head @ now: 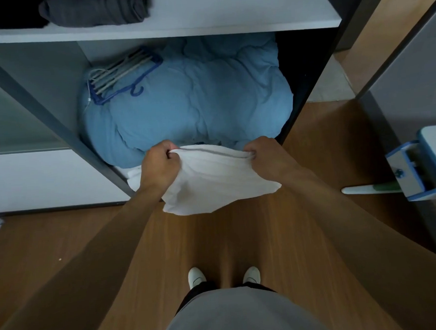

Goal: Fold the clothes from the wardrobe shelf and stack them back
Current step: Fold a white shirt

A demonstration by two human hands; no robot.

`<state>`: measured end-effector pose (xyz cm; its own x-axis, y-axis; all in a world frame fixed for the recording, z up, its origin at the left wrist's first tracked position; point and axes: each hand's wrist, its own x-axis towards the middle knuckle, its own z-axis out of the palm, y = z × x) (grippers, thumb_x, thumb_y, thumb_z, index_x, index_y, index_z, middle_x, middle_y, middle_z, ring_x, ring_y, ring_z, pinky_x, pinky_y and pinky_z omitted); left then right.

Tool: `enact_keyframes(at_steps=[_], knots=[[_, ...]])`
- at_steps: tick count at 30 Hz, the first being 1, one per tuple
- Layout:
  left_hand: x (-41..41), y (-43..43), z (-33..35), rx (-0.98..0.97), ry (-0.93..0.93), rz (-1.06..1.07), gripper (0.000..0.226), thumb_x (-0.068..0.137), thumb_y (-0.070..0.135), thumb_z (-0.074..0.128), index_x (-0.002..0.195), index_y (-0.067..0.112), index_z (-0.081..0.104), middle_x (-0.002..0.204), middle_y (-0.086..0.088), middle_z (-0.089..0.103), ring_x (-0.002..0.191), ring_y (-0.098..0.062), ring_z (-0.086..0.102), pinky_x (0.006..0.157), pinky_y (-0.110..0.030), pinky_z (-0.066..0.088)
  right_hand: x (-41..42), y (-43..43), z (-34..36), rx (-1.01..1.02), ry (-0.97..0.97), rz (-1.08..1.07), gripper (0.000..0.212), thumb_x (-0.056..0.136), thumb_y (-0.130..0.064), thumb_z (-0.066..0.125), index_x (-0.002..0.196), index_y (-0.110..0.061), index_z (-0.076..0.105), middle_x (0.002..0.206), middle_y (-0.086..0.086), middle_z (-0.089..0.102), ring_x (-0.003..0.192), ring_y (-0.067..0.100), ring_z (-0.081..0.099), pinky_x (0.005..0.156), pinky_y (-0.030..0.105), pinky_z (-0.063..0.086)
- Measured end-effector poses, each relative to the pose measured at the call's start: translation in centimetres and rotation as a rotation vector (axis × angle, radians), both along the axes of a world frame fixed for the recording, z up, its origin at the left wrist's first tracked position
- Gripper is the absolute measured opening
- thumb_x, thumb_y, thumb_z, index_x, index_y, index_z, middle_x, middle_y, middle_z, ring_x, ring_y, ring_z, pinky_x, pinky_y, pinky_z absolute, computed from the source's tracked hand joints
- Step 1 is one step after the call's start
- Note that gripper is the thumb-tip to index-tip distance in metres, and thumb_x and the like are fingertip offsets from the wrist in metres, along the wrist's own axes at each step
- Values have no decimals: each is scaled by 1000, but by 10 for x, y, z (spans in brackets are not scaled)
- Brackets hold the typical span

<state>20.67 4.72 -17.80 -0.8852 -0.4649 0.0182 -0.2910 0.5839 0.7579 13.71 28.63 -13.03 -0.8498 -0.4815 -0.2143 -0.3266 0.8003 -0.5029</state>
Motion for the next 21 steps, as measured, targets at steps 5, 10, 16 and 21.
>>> enact_keyframes(at_steps=[5,10,16,21], knots=[[8,-23,0,57,-100,-189,21,93,16,55,109,30,59,86,7,61,71,-8,55,61,-20,43,7,-6,9,-340,-189,-118,46,81,19,35,93,0,75,77,9,66,69,16,56,62,21,44],[5,-33,-3,-136,-292,-288,27,83,5,56,104,21,62,92,-1,62,85,-22,58,70,-27,40,10,-19,11,-262,-276,47,37,83,-25,59,90,11,64,72,26,54,63,21,46,60,31,31],[6,-32,-13,-322,-263,-351,10,79,-3,63,84,-3,72,90,-18,61,88,-34,58,69,-30,37,9,-22,8,1,-184,242,33,94,-37,64,67,-23,51,62,-4,49,57,8,46,57,29,33],[20,-34,-24,-408,-308,-256,15,81,5,64,90,1,76,95,-17,65,93,-36,59,77,-41,50,1,-11,6,234,-148,310,34,99,-20,56,67,-17,44,73,-6,41,69,11,44,61,25,30]])
